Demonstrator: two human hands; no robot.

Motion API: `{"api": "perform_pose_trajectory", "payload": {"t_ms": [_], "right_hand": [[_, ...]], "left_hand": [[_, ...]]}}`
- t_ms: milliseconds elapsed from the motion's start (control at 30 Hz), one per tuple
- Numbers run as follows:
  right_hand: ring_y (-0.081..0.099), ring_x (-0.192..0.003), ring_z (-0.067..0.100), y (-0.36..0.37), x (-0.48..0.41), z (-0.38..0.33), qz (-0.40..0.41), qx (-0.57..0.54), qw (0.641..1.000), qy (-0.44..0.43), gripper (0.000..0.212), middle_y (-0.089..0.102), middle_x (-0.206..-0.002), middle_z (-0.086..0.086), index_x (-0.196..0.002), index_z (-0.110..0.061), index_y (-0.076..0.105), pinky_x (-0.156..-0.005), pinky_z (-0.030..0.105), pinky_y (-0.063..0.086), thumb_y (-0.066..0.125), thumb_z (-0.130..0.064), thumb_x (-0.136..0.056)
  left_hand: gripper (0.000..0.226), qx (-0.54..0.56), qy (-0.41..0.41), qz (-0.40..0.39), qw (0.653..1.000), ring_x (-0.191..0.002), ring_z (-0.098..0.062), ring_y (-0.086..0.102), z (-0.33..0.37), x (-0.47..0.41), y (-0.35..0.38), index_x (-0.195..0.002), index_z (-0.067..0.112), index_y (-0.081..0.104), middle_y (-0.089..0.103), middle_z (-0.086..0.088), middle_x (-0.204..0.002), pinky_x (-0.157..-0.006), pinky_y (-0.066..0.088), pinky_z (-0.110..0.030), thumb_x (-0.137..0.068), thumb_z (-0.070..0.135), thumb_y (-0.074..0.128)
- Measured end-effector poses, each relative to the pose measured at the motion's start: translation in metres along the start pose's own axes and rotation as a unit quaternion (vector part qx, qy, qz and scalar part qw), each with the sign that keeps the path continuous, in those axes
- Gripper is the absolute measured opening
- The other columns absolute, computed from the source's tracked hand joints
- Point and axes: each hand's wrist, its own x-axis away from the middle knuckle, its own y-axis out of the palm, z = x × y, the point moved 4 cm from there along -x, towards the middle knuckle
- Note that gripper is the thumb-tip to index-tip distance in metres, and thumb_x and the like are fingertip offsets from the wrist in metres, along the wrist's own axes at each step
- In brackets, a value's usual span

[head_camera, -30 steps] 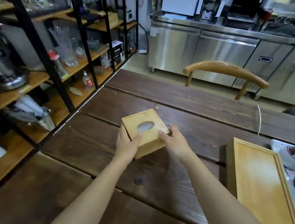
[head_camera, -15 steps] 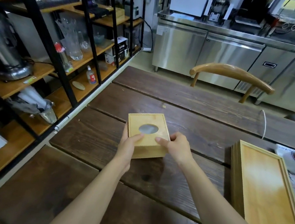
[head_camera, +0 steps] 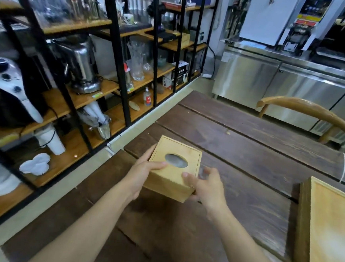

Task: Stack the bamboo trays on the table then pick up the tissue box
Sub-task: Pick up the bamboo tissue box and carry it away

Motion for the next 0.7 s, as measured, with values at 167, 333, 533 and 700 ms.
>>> {"api": "perform_pose_trajectory", "payload": {"t_ms": [167, 333, 533, 700], "right_hand": [[0.058, -0.107, 0.044, 0.044, 0.028, -0.001, -0.139, -0.102, 0.984, 0.049, 0.112, 0.024, -0.153, 0.014, -0.14, -0.047, -0.001, -0.061, 0.049, 0.06, 0.079, -0.018, -0.068], [0.052, -0.11, 0.05, 0.102, 0.056, -0.001, -0.286, -0.037, 0.957, 0.044, 0.083, 0.036, -0.143, 0.013, -0.131, -0.045, 0.025, -0.058, 0.048, 0.059, 0.077, -0.018, -0.071], [0.069, -0.075, 0.041, 0.161, 0.087, 0.017, -0.321, -0.021, 0.944, 0.073, 0.036, 0.054, -0.115, 0.018, -0.102, -0.025, 0.036, -0.058, 0.044, 0.059, 0.064, -0.012, -0.083], [0.071, -0.071, 0.039, 0.196, 0.103, 0.031, -0.352, -0.006, 0.931, 0.102, 0.039, 0.058, -0.109, 0.027, -0.111, -0.022, 0.032, -0.057, 0.04, 0.059, 0.059, -0.011, -0.085]], "left_hand": [[0.056, 0.023, -0.022, 0.0, 0.999, -0.106, -0.021, 0.06, -0.008, 0.048, -0.07, -0.119, 0.05, 0.056, 0.068, 0.006, -0.116, -0.074, 0.049, -0.034, -0.073, 0.023, 0.072], [0.048, 0.02, -0.038, 0.019, 0.999, -0.103, -0.019, 0.06, -0.024, 0.091, -0.125, -0.112, 0.047, 0.06, 0.069, 0.007, -0.11, -0.071, 0.044, -0.032, -0.073, 0.022, 0.07], [0.023, 0.019, -0.06, 0.09, 0.994, -0.095, -0.019, 0.062, -0.045, 0.121, -0.184, -0.104, 0.034, 0.069, 0.074, 0.004, -0.095, -0.073, 0.042, -0.032, -0.084, 0.027, 0.06], [0.033, 0.044, -0.083, 0.138, 0.986, -0.102, -0.023, 0.064, -0.073, 0.137, -0.222, -0.112, 0.021, 0.071, 0.075, 0.0, -0.1, -0.083, 0.047, -0.034, -0.081, 0.03, 0.066]]}}
